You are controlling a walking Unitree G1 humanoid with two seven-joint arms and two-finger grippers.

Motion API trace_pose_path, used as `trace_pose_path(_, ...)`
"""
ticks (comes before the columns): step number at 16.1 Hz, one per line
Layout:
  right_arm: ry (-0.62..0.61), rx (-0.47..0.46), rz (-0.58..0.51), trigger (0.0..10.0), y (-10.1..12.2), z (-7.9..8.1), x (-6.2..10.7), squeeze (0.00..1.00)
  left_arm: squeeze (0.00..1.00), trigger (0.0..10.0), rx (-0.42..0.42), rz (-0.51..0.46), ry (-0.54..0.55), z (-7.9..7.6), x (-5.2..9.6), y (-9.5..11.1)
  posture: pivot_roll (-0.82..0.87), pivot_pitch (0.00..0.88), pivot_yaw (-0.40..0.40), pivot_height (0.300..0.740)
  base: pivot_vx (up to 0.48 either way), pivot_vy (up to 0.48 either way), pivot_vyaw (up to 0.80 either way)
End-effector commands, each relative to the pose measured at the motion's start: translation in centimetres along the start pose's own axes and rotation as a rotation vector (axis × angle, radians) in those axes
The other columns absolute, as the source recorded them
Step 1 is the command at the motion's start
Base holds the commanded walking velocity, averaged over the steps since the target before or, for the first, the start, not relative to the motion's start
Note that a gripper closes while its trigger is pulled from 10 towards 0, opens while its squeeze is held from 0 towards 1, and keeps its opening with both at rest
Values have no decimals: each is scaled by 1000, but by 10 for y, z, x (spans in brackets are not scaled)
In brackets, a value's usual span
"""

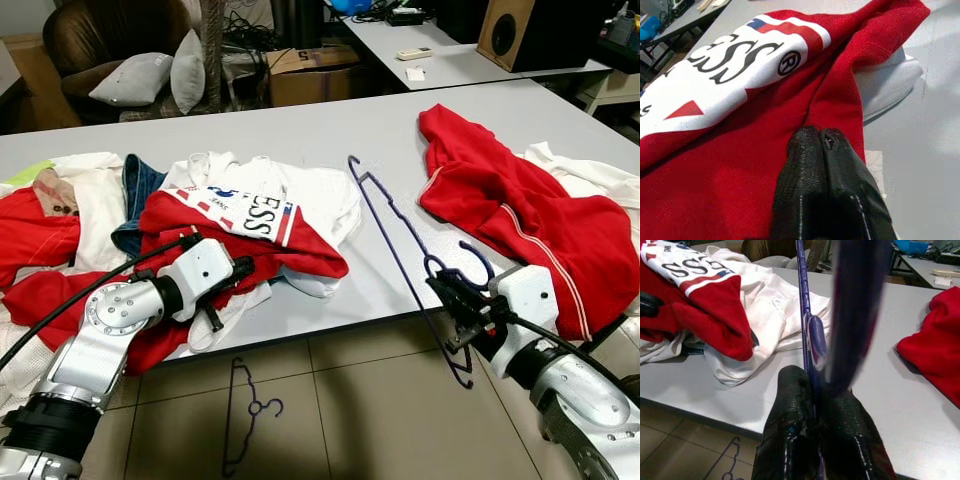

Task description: Hang hanger

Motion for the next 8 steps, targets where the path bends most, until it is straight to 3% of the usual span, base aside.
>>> trace_pose_path(1,9,9,-9,10000,2,1,-2,0,0,0,-13,10,-11,1,-2,1,-103,0,63,740,0,0,0)
trace_pose_path(3,9,7,-19,10000,4,1,-2,0,0,0,46,-44,-17,1,-2,10,-98,0,60,740,0,0,0)
trace_pose_path(6,-4,5,-23,10000,3,-5,0,0,0,0,250,-337,65,26,3,68,-89,0,57,740,0,0,0)
trace_pose_path(7,-8,-1,-29,10000,5,-7,0,0,0,0,274,-391,83,33,6,78,-89,0,57,740,0,0,0)
trace_pose_path(8,-10,-3,-38,10000,6,-8,0,0,0,0,311,-505,123,49,16,100,-84,0,57,740,0,0,0)
Point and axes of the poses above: a point about 5 cm out from each wrist's last joint towards the gripper, its own x axis pointing back from the gripper into the wrist, its own y axis along the axis of the wrist's last joint, z = x × y, the point moved 5 cm from there along -x, pointing out of the wrist towards the gripper, and after that the axes turned 13 degrees about x, right-handed, at the moved point
